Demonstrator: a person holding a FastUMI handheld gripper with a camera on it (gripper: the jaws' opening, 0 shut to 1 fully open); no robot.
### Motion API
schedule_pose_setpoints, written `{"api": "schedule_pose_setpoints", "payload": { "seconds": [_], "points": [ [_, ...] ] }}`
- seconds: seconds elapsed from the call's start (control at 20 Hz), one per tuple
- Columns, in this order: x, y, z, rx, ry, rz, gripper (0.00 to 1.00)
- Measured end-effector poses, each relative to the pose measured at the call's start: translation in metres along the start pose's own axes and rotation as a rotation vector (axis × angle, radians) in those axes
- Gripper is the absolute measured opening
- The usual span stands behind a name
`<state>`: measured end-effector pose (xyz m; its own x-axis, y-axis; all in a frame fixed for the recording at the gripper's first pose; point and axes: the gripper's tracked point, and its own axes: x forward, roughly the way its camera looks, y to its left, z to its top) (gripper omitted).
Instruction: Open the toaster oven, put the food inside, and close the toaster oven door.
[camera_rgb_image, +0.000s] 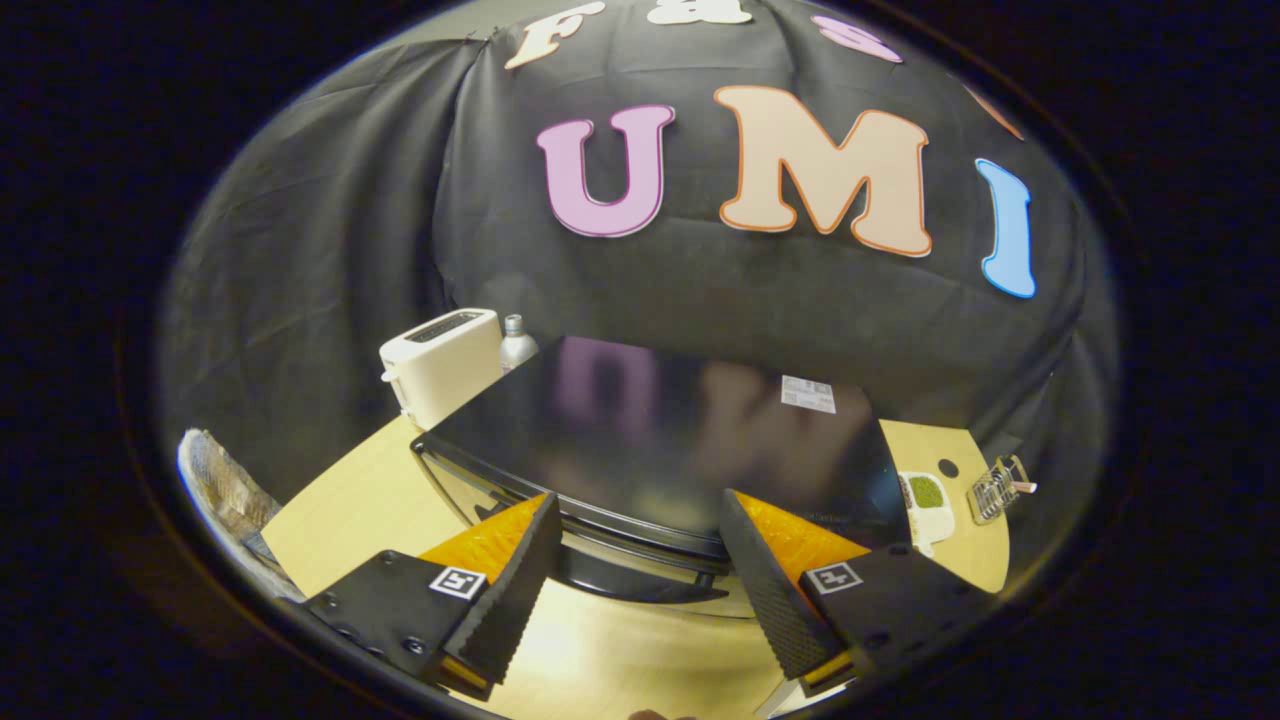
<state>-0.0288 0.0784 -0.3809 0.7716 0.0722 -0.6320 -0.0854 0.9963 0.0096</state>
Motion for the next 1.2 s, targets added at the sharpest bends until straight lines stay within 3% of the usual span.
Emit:
{"api": "schedule_pose_setpoints", "payload": {
  "seconds": [0.15, 0.4, 0.75, 1.0, 1.2],
  "points": [
    [-0.01, 0.007, -0.014, -0.017, 0.008, 0.022, 0.98],
    [-0.033, 0.025, -0.056, 0.132, 0.111, 0.113, 0.97],
    [-0.057, 0.053, -0.13, 0.111, 0.275, 0.191, 0.97],
    [-0.055, 0.062, -0.163, 0.016, 0.32, 0.201, 0.98],
    [-0.049, 0.06, -0.189, 0.014, 0.376, 0.183, 0.98]
  ]
}}
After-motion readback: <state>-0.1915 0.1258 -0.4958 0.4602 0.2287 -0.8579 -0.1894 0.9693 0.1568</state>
